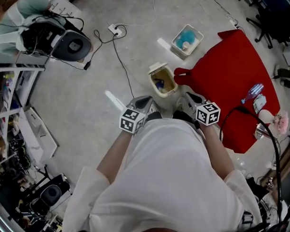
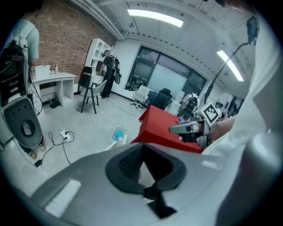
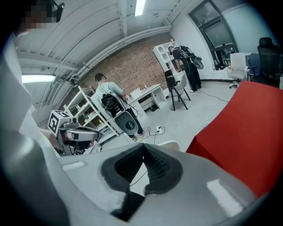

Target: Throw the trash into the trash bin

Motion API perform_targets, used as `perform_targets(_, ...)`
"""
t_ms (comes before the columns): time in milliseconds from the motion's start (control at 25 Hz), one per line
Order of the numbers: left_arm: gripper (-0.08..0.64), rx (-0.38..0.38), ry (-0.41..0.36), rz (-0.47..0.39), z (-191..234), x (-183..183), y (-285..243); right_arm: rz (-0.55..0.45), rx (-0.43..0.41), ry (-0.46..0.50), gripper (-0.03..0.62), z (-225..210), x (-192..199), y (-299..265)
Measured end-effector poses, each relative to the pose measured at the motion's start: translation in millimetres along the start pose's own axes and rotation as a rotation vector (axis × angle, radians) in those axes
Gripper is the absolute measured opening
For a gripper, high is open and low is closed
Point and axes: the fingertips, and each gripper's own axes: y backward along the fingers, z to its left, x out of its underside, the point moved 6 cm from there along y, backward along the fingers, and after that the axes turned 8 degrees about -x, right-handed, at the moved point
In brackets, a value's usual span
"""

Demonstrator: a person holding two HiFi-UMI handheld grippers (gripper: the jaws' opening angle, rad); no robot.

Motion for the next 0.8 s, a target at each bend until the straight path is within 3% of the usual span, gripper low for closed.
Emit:
perform_targets(560, 0.005, 0.151, -0.179, 0.014, -15.8, -22.9, -12.2, -0.151, 0.190, -0.075, 0.003, -5.4, 5.2, 42.3)
perform_targets(800, 0.005, 0.149, -0.168, -0.016, -39.6, -47.7, -34.5, -0.195, 0.240, -0.112, 0.036, -33.8, 7.5, 80.4)
